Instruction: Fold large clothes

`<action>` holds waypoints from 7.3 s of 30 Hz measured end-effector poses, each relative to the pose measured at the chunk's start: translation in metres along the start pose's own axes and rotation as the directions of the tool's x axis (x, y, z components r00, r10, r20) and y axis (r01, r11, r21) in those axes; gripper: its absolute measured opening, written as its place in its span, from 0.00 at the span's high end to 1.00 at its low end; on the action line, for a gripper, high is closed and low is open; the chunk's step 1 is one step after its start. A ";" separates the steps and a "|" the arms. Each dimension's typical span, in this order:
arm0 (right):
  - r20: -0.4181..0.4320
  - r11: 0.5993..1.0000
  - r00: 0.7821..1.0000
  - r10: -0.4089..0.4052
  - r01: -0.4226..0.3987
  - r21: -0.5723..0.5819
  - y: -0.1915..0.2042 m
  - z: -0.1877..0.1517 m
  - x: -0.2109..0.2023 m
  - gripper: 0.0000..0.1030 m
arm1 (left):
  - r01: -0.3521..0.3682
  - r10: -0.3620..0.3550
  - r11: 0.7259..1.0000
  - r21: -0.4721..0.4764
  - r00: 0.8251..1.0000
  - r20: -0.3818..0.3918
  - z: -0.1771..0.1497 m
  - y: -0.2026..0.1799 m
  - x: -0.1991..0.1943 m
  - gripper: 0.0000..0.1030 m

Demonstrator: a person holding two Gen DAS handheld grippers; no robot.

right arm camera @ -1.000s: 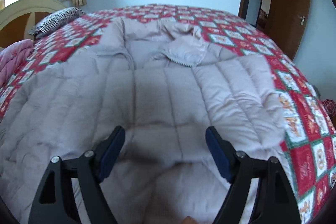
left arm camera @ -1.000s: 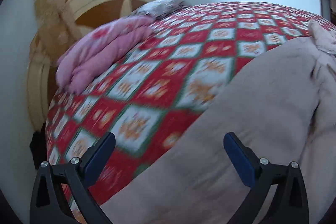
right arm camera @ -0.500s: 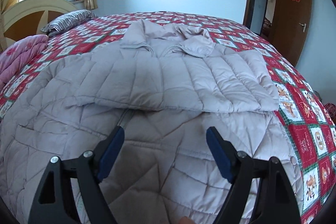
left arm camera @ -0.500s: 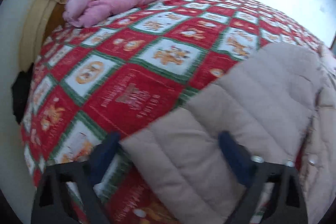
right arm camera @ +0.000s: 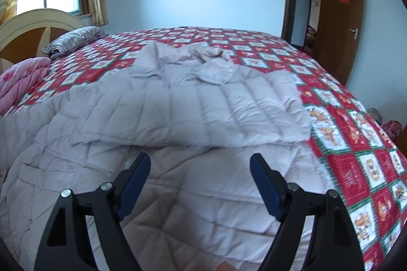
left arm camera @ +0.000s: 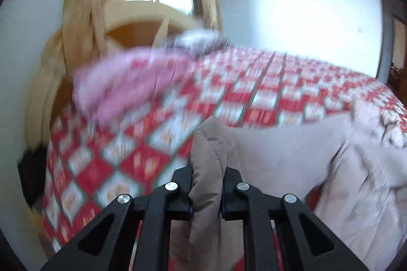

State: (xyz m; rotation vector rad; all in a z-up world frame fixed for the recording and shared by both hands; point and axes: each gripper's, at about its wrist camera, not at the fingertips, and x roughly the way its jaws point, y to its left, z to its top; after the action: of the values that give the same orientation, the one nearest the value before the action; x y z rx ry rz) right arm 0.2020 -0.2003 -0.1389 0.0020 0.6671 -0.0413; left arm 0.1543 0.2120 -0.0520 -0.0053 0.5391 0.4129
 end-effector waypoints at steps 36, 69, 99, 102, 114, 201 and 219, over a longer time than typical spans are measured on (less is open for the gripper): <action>-0.023 0.983 0.995 0.097 -0.092 0.161 -0.067 0.019 -0.013 0.11 | 0.186 -0.209 0.958 0.216 0.974 0.087 -0.006 -0.230 -0.007 0.15; -0.164 0.991 0.981 0.102 -0.086 0.103 -0.041 0.028 0.056 0.87 | -0.088 0.133 0.982 0.165 0.948 -0.288 -0.068 -0.146 0.141 0.14; -0.104 0.990 0.988 0.114 -0.104 0.094 -0.004 0.038 0.112 0.51 | 0.106 -0.064 0.982 0.159 0.967 -0.248 -0.029 -0.292 0.196 0.09; -0.107 0.989 0.988 0.115 -0.104 0.101 -0.004 0.036 0.114 0.51 | 0.127 -0.086 0.984 0.128 0.956 -0.281 -0.031 -0.288 0.203 0.06; -0.122 0.991 0.987 0.106 -0.095 0.097 -0.002 0.033 0.121 0.51 | 0.137 -0.098 0.984 0.114 0.949 -0.300 -0.034 -0.288 0.206 0.04; -0.149 0.944 0.988 0.032 -0.079 -0.321 -0.067 0.116 0.192 0.96 | 0.422 -0.377 0.694 0.584 0.903 -0.204 0.018 -0.406 0.229 0.92; -0.134 0.942 0.991 0.027 -0.070 -0.329 -0.071 0.113 0.188 0.96 | 0.378 -0.372 0.878 0.295 0.925 -0.078 0.113 -0.389 0.211 0.15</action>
State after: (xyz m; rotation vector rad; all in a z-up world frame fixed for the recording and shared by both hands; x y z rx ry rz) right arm 0.4161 -0.2799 -0.1657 -0.3084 0.7954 0.1215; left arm 0.5241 -0.0521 -0.1004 0.1830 0.6018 -0.0549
